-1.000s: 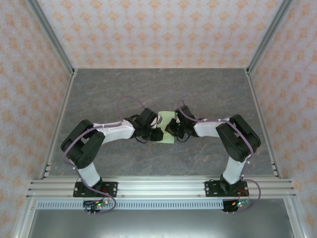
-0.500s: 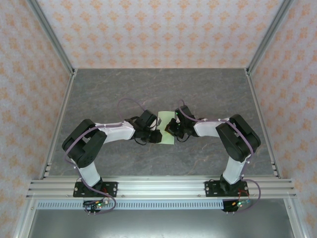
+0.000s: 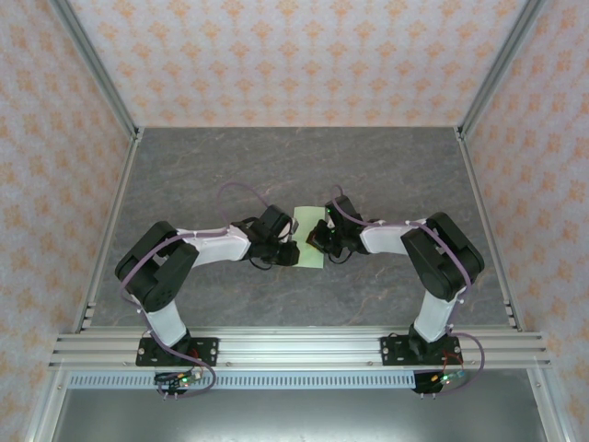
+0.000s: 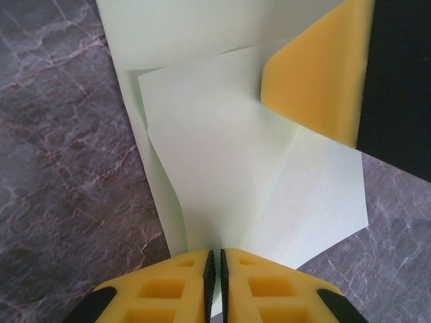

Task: Fold a paper plane with a square sheet of paper (fold left side to right side)
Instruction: Fold the triangle a second time at the center of the table.

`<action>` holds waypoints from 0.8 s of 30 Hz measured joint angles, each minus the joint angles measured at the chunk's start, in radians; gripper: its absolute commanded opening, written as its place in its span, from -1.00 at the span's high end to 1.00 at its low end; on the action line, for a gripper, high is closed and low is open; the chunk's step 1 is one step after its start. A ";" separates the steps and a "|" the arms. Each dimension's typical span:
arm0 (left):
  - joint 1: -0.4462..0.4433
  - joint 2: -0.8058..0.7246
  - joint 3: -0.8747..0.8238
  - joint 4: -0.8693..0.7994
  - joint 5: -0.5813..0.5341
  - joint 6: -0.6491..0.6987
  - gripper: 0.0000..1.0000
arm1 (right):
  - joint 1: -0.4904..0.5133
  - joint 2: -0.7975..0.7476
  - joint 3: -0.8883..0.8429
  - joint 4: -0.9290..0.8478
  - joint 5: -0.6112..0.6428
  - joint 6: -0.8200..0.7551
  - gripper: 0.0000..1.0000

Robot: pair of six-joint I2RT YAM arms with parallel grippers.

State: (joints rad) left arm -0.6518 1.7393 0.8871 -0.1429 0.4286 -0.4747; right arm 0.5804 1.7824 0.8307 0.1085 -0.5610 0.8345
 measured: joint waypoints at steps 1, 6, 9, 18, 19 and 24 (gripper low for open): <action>0.000 -0.001 -0.001 0.001 -0.002 0.000 0.74 | 0.000 0.000 0.000 0.000 0.000 -0.002 0.93; 0.000 -0.002 -0.008 0.010 -0.007 0.000 0.81 | 0.000 -0.002 0.000 0.003 -0.003 -0.016 0.95; 0.000 -0.002 -0.013 0.018 -0.007 0.000 0.84 | 0.000 -0.010 -0.003 0.003 -0.003 -0.030 0.98; 0.000 -0.004 -0.025 0.040 -0.006 0.000 0.89 | 0.039 -0.105 -0.092 0.036 -0.003 -0.031 1.00; 0.000 -0.005 -0.027 0.042 -0.006 0.000 0.88 | 0.049 -0.105 -0.099 0.045 -0.003 -0.026 1.00; 0.000 -0.005 -0.031 0.050 -0.006 -0.002 0.89 | 0.084 -0.104 -0.107 0.078 -0.003 -0.015 1.00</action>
State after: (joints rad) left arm -0.6518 1.7344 0.8558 -0.0925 0.4225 -0.4763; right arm 0.6643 1.6783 0.7235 0.1864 -0.5644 0.8196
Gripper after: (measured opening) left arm 0.057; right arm 0.062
